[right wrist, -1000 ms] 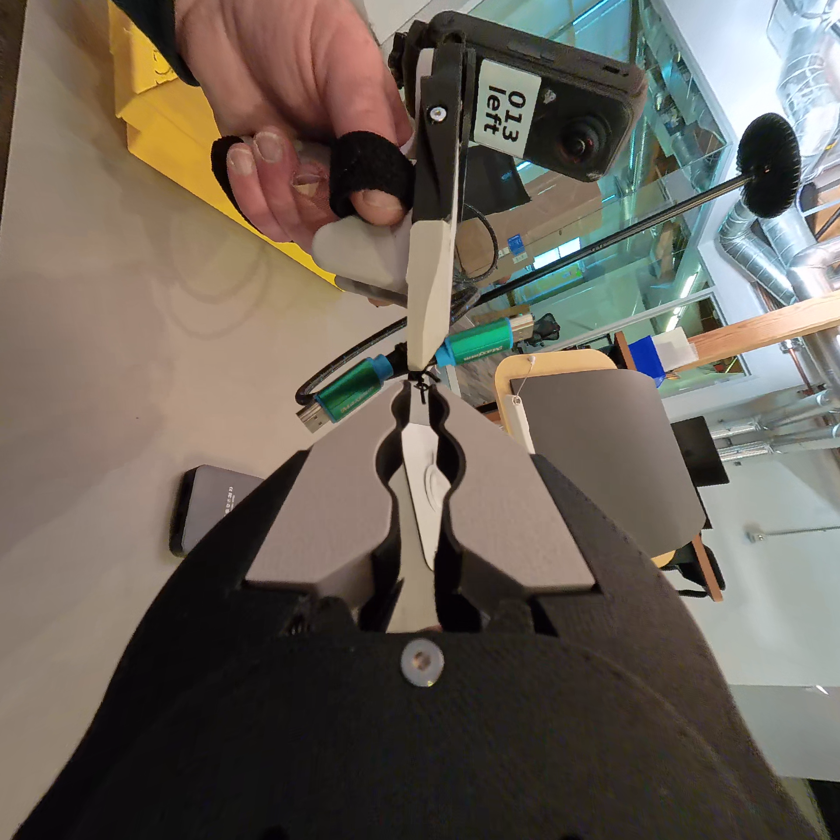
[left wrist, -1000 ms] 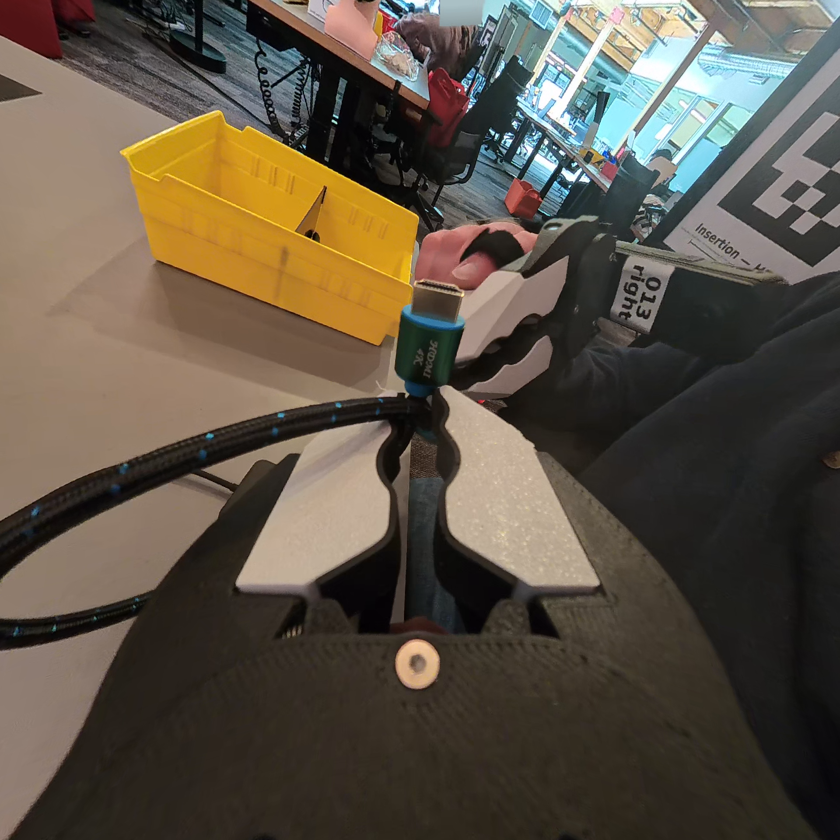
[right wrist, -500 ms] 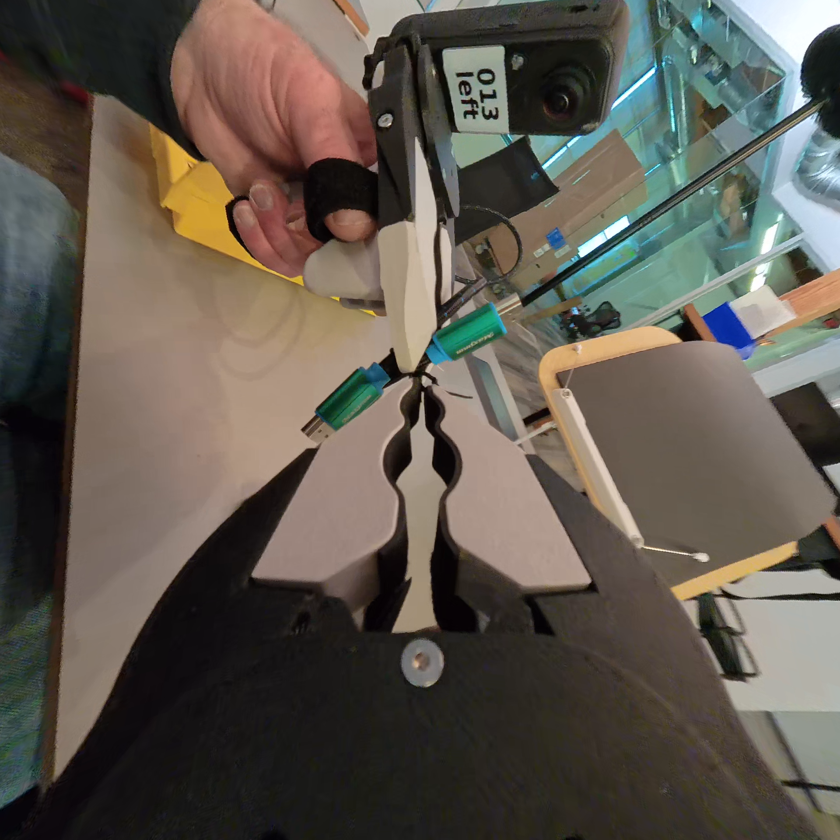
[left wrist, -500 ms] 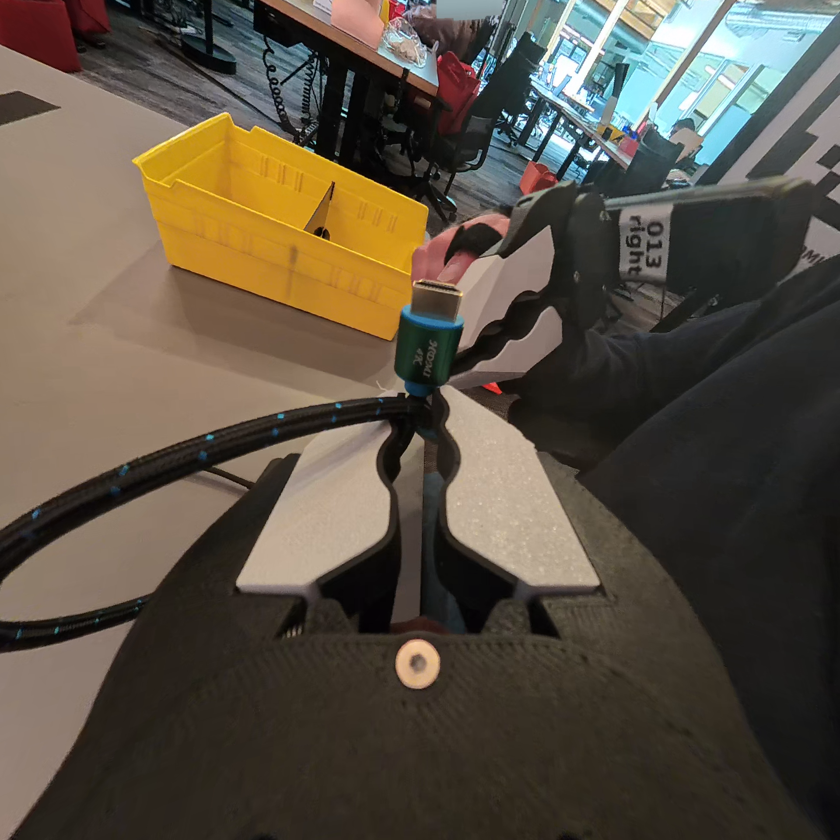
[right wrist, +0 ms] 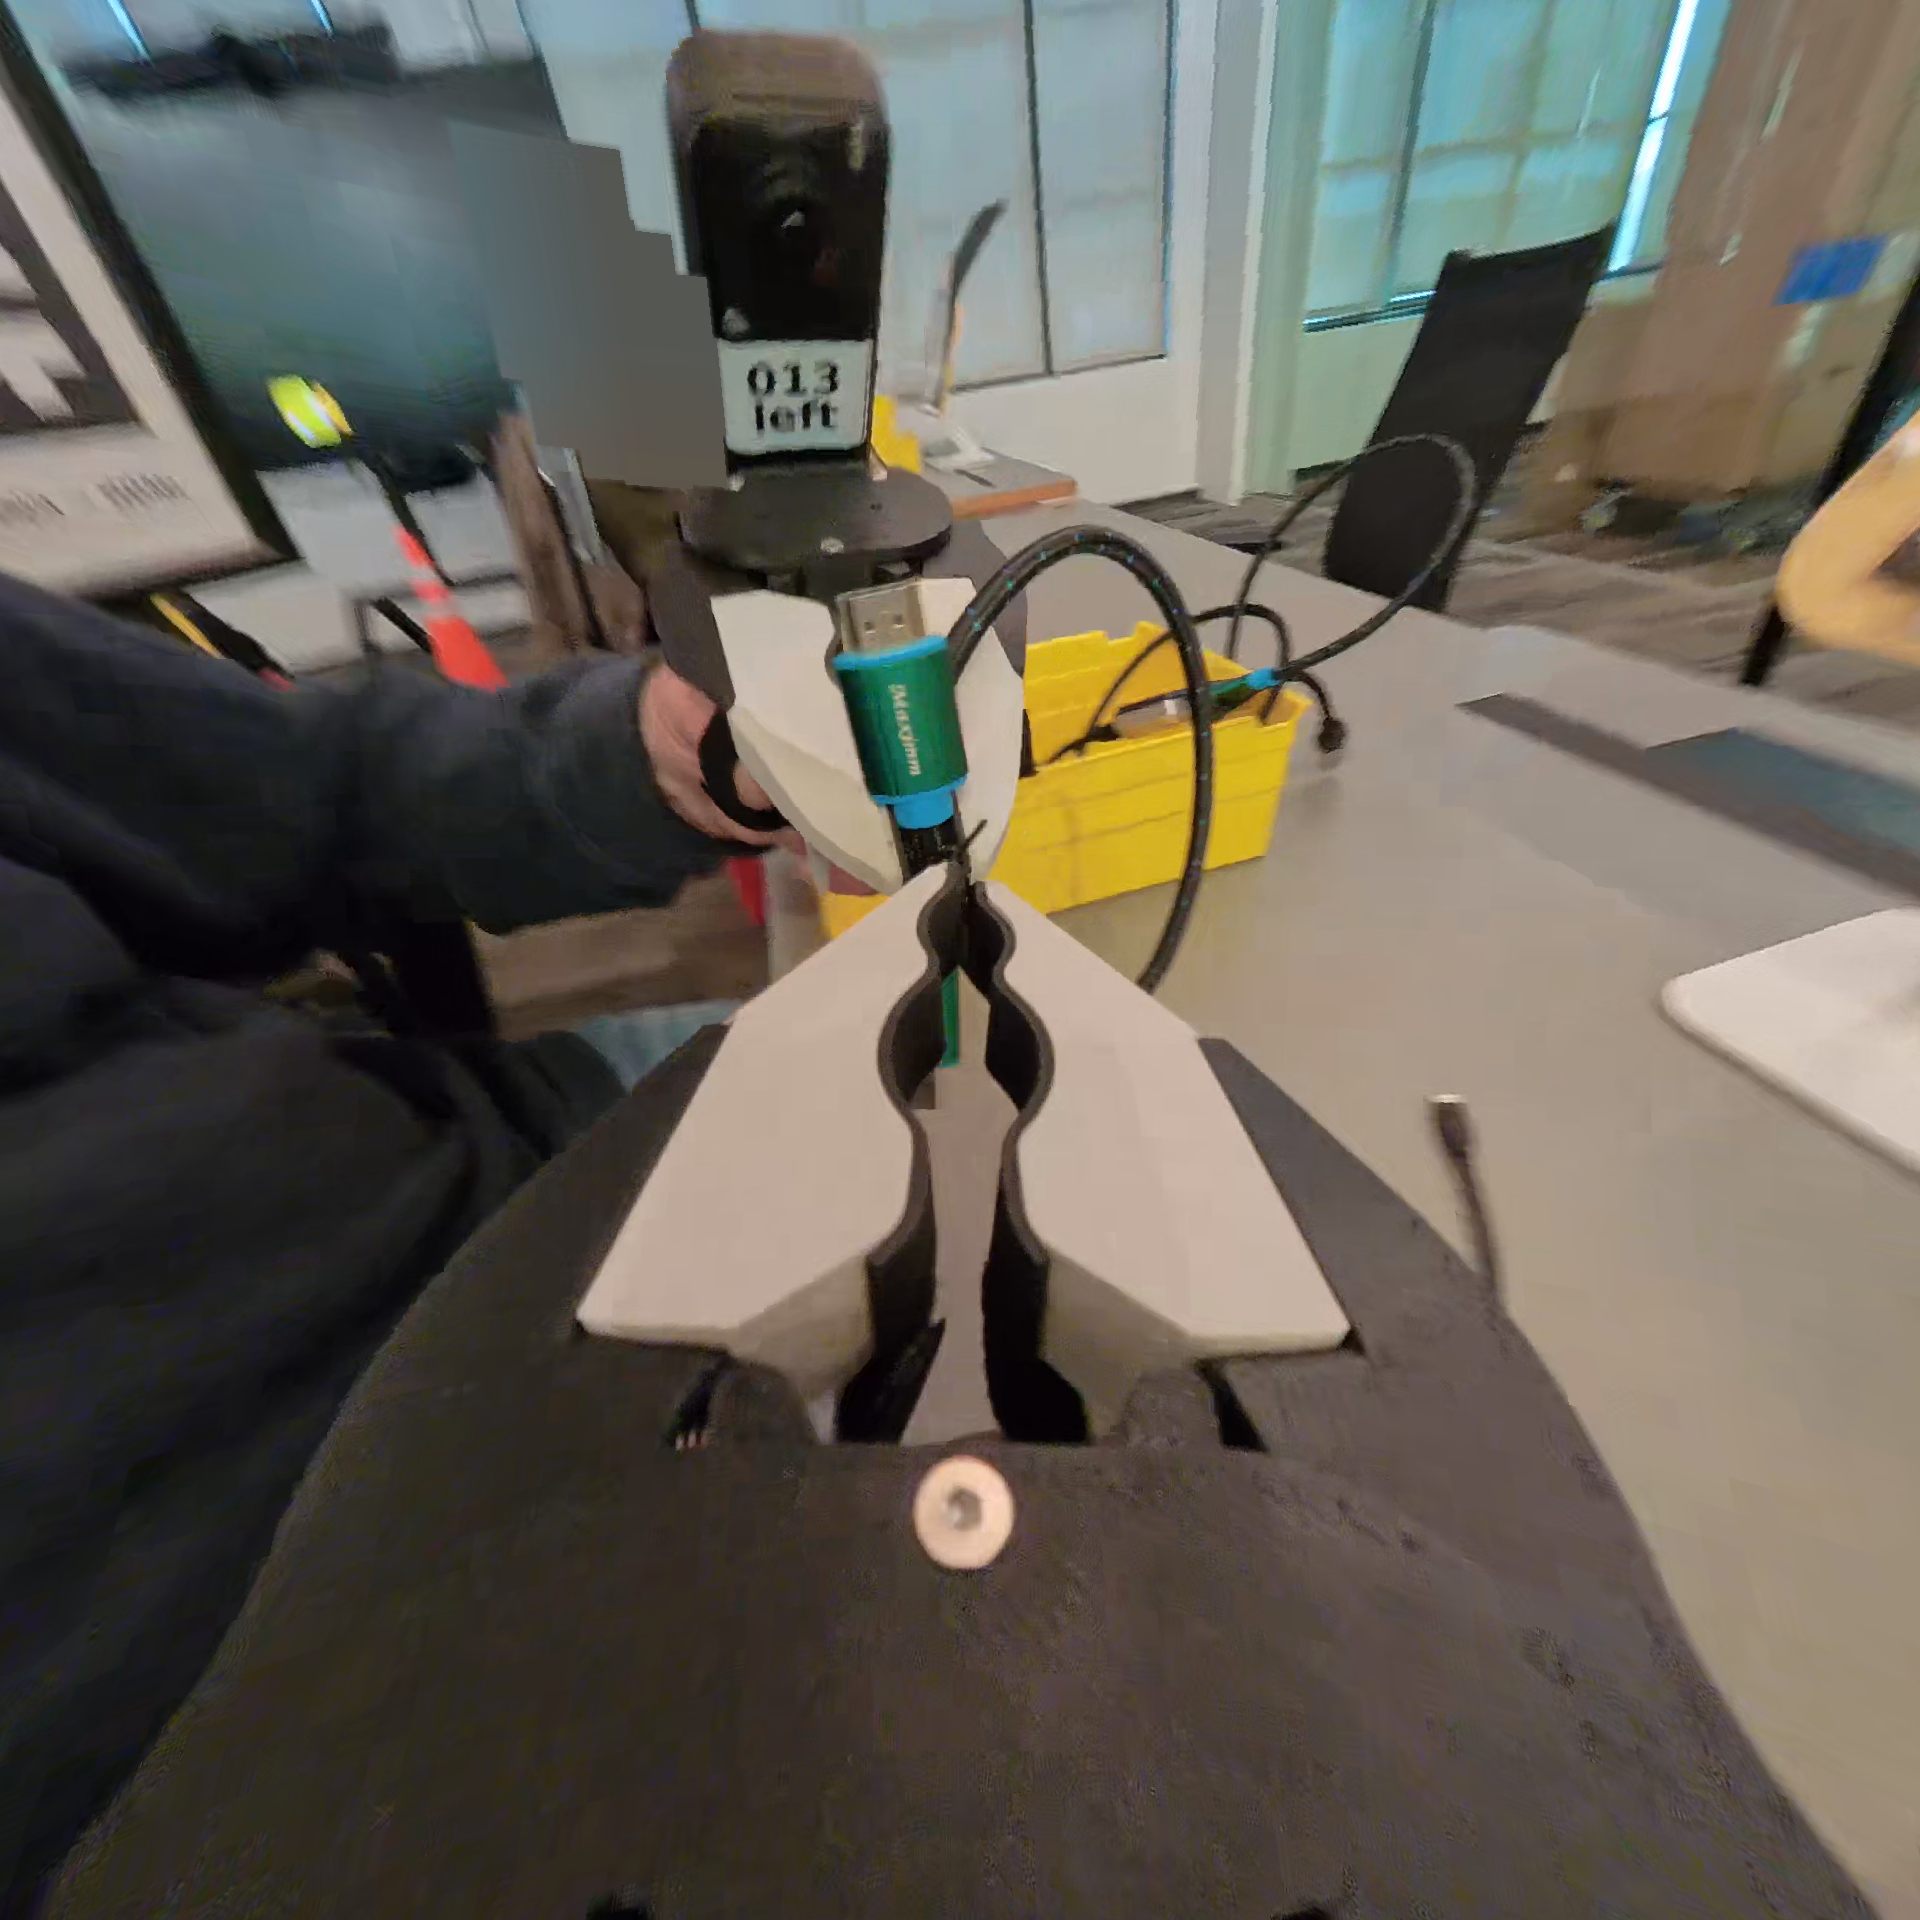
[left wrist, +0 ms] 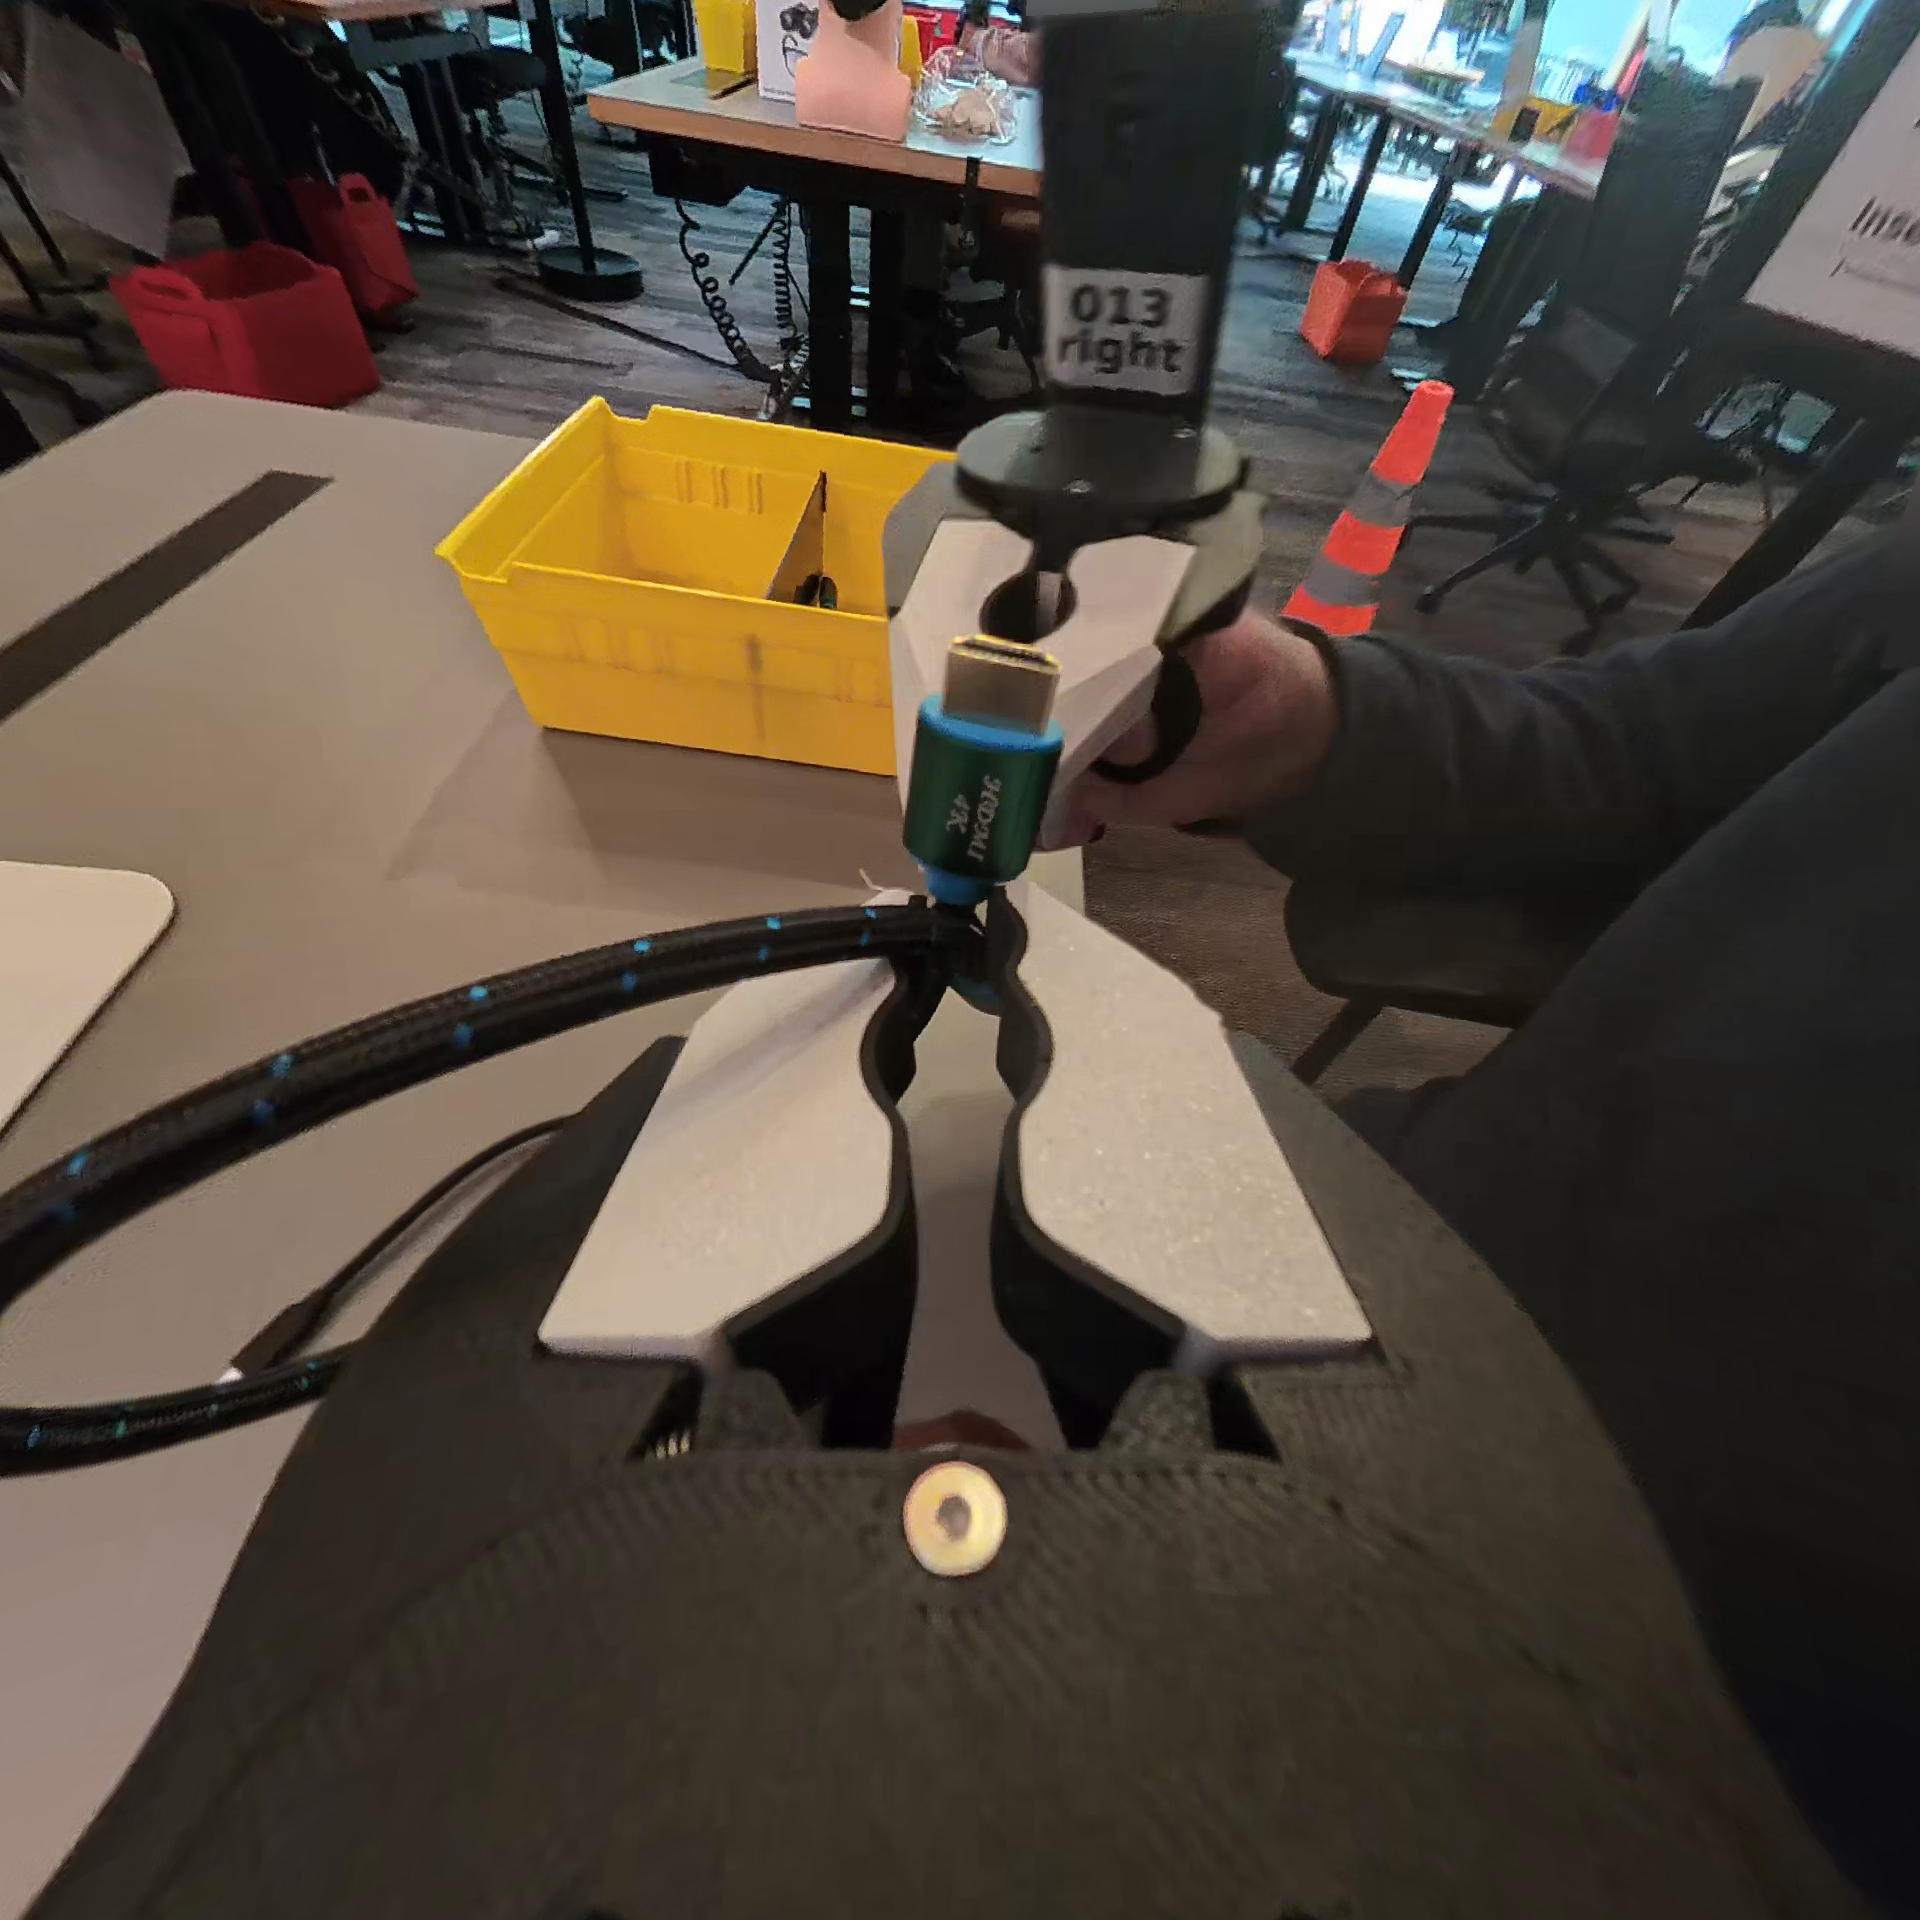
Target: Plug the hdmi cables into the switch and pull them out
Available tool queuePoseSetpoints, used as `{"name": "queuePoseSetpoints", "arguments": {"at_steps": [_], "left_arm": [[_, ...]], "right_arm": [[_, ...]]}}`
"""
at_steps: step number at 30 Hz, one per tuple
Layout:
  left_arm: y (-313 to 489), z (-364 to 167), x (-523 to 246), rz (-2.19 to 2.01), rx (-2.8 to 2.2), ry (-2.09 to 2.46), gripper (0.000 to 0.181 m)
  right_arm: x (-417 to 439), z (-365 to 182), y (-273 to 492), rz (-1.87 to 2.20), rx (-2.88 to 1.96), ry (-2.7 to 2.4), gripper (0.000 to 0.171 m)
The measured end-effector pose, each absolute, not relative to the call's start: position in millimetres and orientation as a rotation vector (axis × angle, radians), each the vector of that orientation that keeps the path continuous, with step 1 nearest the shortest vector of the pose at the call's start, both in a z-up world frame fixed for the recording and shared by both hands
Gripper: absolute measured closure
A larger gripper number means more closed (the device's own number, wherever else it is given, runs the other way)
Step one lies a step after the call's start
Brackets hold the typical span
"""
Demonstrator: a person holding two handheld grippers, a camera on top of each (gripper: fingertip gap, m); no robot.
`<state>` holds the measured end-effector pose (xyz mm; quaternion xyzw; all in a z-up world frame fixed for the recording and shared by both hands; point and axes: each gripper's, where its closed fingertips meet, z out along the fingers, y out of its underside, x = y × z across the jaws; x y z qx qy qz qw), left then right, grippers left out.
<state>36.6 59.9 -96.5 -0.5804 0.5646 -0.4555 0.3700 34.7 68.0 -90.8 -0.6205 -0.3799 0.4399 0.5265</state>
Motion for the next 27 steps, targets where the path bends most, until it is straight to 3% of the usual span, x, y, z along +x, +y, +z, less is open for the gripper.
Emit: {"name": "queuePoseSetpoints", "arguments": {"at_steps": [9, 12, 17, 27], "left_arm": [[57.5, -95.7, 38.3, -0.891, -1.325, 1.530, 0.171], [56.1, -97.0, 39.8, -0.874, -1.322, 1.541, 0.171], [56.4, -90.9, 37.9, -1.082, -1.372, 1.463, 0.171], [55.8, -80.7, 32.6, -1.254, -1.404, 1.406, 0.171]], "right_arm": [[37.0, -92.4, 66.1, 1.673, -1.535, -0.617, 0.171], [37.9, -94.8, 68.1, 1.717, -1.514, -0.597, 0.171], [38.6, -89.8, 68.7, 1.536, -1.491, -0.685, 0.169], [45.5, -85.7, 71.8, 0.705, -1.349, -1.003, 0.152]]}}
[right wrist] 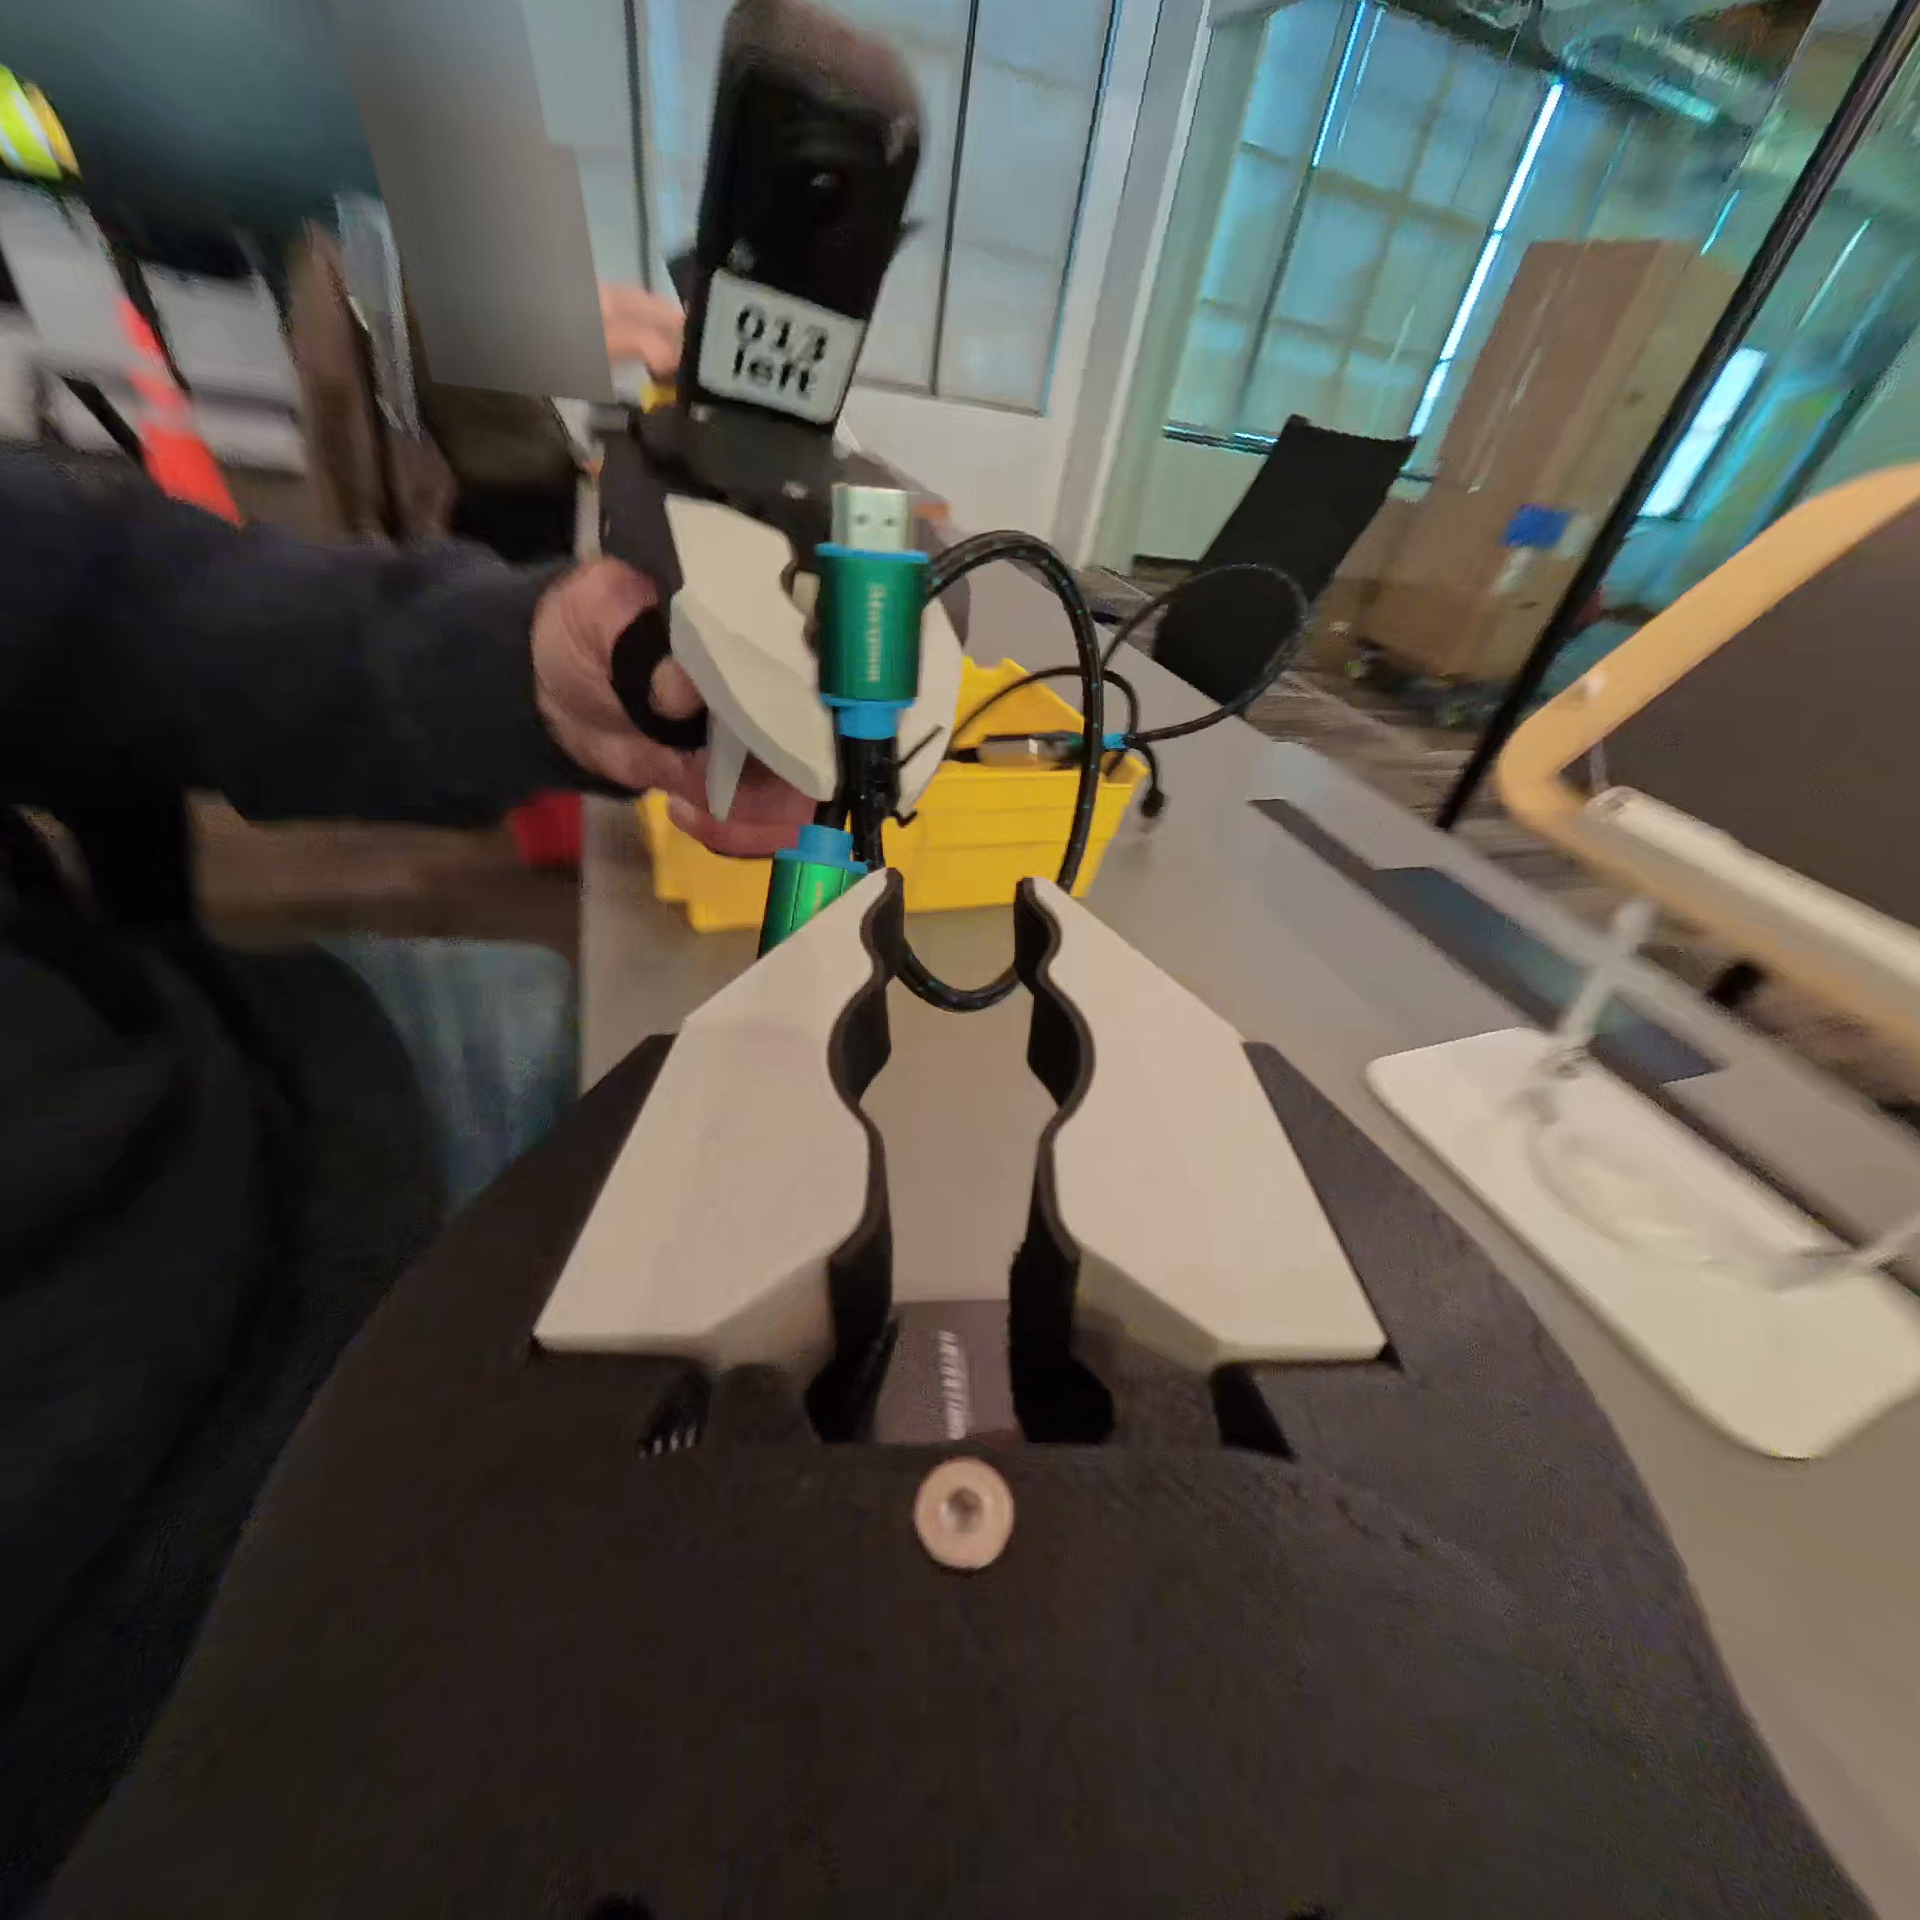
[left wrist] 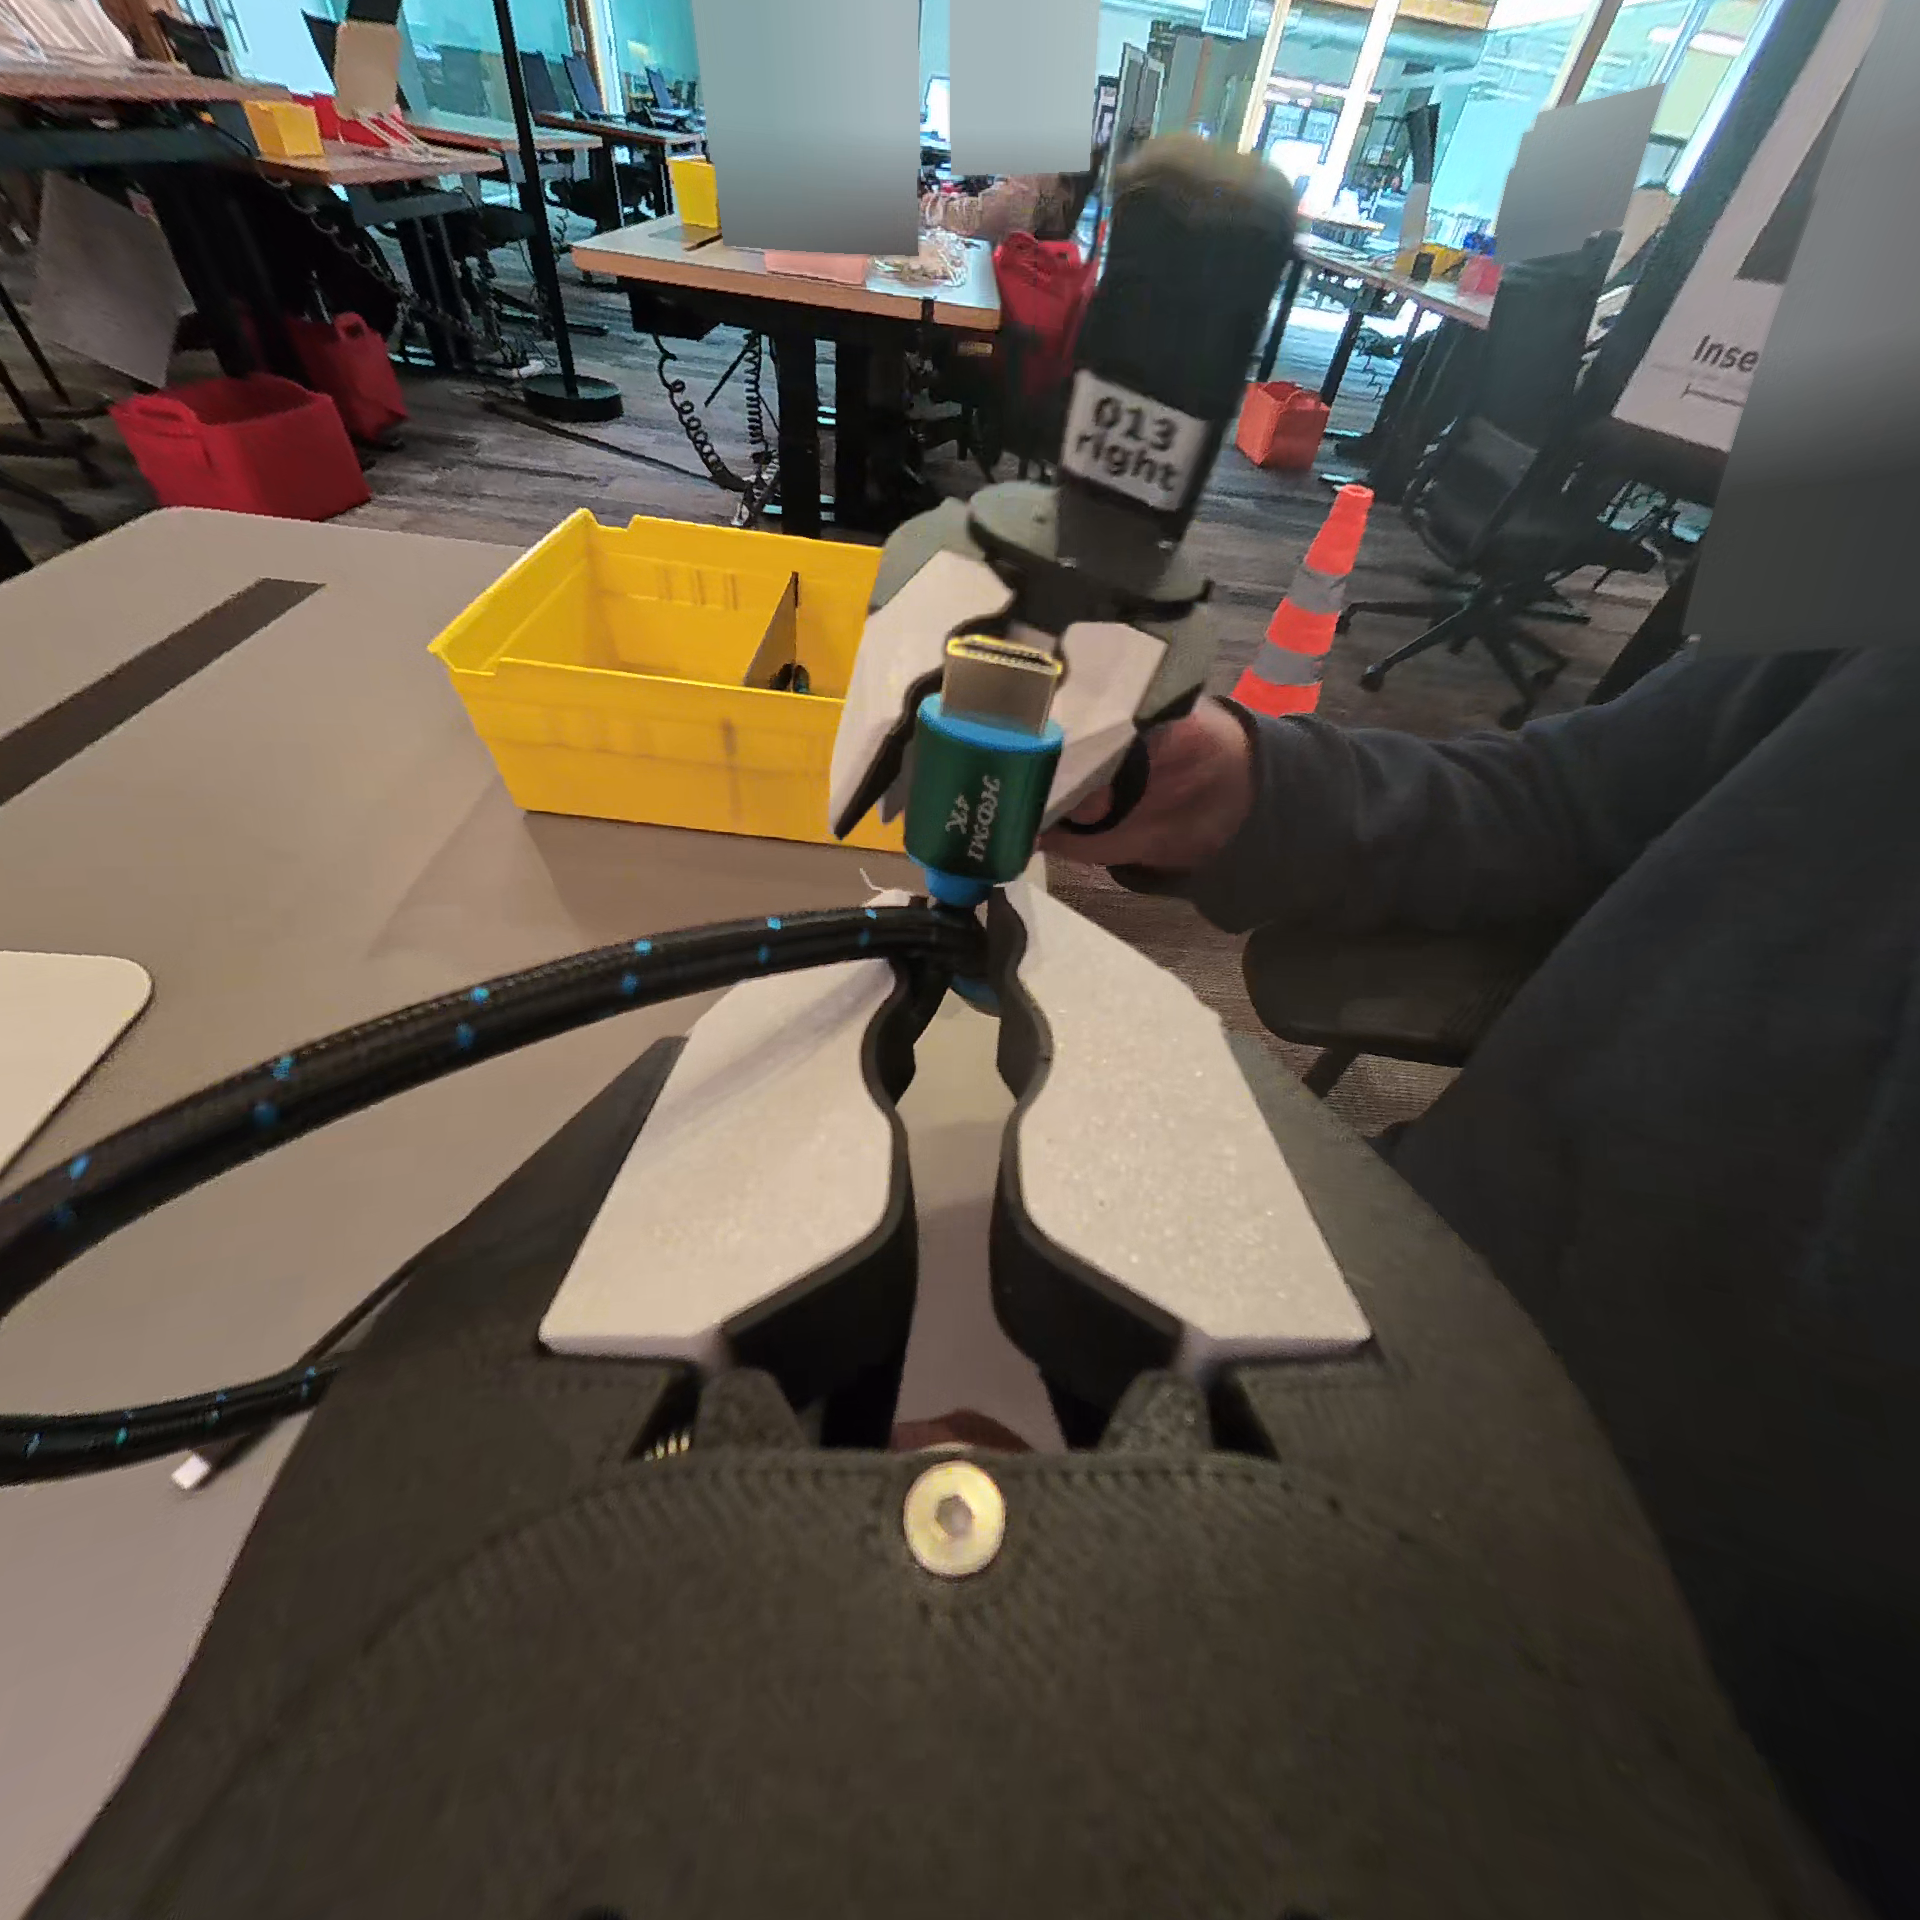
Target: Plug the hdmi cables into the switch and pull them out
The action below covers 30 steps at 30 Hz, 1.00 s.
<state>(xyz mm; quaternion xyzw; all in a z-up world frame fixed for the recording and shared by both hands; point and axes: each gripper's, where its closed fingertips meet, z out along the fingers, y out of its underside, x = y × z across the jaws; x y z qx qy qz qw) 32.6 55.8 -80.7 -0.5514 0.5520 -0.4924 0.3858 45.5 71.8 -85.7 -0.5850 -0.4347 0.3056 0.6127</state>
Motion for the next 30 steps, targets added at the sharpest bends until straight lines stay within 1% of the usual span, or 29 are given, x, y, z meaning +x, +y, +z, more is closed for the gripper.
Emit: {"name": "queuePoseSetpoints", "arguments": {"at_steps": [4, 7, 12, 24, 27, 30], "left_arm": [[50.4, -81.1, 33.5, -1.335, -1.426, 1.415, 0.171], [44.7, -81.0, 32.9, -1.390, -1.440, 1.441, 0.171], [42.3, -82.9, 32.7, -1.431, -1.467, 1.453, 0.171], [37.1, -85.9, 31.7, -1.520, -1.516, 1.471, 0.171], [36.6, -86.6, 31.6, -1.527, -1.525, 1.474, 0.171], [36.6, -86.2, 30.6, -1.551, -1.534, 1.470, 0.171]], "right_arm": [[37.9, -89.1, 67.1, 0.362, -1.268, -1.170, 0.151], [35.7, -93.7, 65.1, 0.145, -1.208, -1.265, 0.155], [33.0, -96.2, 62.7, -0.102, -1.133, -1.356, 0.161], [28.3, -105.8, 62.5, -0.292, -1.065, -1.445, 0.166], [29.2, -102.2, 61.7, -0.283, -1.061, -1.426, 0.160], [29.8, -97.5, 59.1, -0.292, -1.040, -1.417, 0.158]]}}
